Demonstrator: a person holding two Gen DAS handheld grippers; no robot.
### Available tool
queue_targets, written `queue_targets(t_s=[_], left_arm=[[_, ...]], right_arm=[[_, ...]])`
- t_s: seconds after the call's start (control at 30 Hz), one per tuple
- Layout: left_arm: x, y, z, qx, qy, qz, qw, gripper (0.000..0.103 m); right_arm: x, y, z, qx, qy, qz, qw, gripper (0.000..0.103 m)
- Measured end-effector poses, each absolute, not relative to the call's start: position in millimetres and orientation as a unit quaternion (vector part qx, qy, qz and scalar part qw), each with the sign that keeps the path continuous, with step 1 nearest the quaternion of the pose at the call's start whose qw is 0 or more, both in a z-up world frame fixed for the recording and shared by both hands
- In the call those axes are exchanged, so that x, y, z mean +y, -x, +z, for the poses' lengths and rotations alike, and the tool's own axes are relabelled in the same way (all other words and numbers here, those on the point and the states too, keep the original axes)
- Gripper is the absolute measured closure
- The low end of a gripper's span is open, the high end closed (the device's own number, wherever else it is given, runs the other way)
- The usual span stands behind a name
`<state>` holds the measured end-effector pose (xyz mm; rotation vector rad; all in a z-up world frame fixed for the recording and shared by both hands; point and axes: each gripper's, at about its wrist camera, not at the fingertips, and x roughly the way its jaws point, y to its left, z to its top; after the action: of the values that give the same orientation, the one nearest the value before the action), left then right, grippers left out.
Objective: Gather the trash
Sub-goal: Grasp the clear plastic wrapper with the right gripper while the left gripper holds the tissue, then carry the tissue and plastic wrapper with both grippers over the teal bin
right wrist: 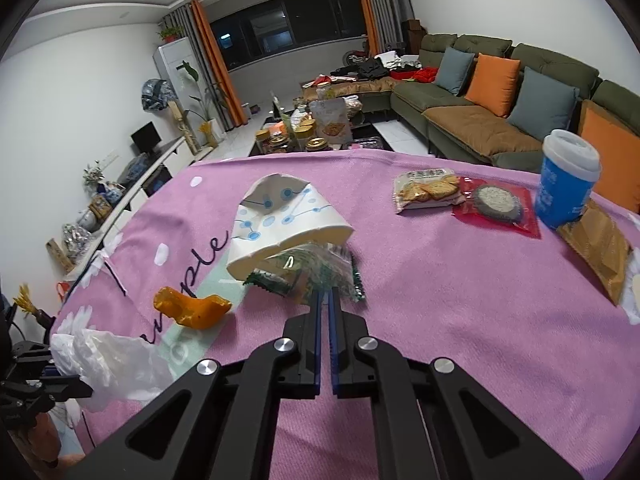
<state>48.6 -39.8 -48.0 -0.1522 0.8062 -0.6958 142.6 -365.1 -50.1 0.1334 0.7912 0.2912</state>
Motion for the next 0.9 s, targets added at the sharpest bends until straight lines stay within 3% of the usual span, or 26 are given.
queue_targets(t_s=[0.07,0.27,0.6,0.77,0.9], left_arm=[[-37.3,-49.3,-47.6,0.384,0.074,-0.329,0.860,0.094],[-33.1,-48.8,-47.7,0.382,0.077,-0.324,0.862,0.094],[-22.2,-46.4,-48.9,0.380,0.082,-0.313,0.866,0.094],[-16.4,-43.6,-49.7,0.379,0.085,-0.308,0.869,0.094],[-11.1,-40.7,-46.0,0.373,0.087,-0.304,0.872,0.094]], right_arm=[[-363.0,-143.6,-50.1,0.384,-0.058,0.138,0.911,0.073],[-360.2,-151.3,-46.9,0.380,-0.053,0.131,0.914,0.072],[-349.2,-165.4,-43.3,0.384,-0.027,0.134,0.913,0.087],[-350.2,-166.5,-44.6,0.384,-0.034,0.137,0.913,0.101],[-350.9,-159.0,-40.2,0.376,-0.043,0.142,0.915,0.101]])
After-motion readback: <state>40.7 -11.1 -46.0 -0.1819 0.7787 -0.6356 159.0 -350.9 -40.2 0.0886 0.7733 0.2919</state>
